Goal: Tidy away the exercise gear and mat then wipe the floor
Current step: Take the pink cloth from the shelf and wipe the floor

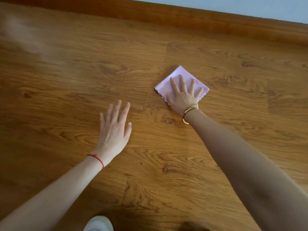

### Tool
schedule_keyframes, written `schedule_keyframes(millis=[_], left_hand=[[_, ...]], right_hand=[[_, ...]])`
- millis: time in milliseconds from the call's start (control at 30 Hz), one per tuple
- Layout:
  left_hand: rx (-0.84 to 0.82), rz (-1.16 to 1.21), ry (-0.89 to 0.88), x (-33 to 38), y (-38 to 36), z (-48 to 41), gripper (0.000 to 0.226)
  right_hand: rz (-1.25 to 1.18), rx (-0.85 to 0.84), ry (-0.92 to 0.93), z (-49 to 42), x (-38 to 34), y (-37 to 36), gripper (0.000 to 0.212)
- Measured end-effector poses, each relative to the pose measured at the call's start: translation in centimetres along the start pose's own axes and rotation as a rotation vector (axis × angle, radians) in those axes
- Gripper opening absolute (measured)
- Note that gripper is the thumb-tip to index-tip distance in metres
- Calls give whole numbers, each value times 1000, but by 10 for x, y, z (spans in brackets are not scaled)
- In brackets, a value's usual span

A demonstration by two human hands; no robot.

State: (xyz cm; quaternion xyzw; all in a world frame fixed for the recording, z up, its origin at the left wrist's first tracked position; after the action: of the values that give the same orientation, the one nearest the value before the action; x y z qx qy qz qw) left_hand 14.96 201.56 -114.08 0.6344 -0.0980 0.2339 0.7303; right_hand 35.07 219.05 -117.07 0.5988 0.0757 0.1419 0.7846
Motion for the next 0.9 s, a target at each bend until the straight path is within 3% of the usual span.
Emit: schedule_keyframes(millis=[267,500,733,900], left_hand=[[20,3,100,-37,17,20,70],[48,10,109,-35,25,27,67],[10,17,93,-4,11,24,60],[-21,-22,-12,35,-1,20,68]], right_hand=[[105,-18,312,9,-115,8,66],[213,-3,615,74,-181,-4,66],[198,-35,745,140,-162,-21,65],[173,-25,624,151,-105,-36,69]])
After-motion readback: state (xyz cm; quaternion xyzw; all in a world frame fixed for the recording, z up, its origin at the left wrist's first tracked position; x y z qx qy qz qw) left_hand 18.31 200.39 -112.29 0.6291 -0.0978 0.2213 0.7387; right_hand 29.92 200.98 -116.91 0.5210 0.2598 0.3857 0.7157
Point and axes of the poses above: each hand's wrist, its own z-axis away from the middle knuckle, its own y-axis out of the back of the hand, x = y × z, the point moved 5 cm from there along -z, towards the middle knuckle, and after that the axes turned 12 degrees about z, right-handed, at the moved point
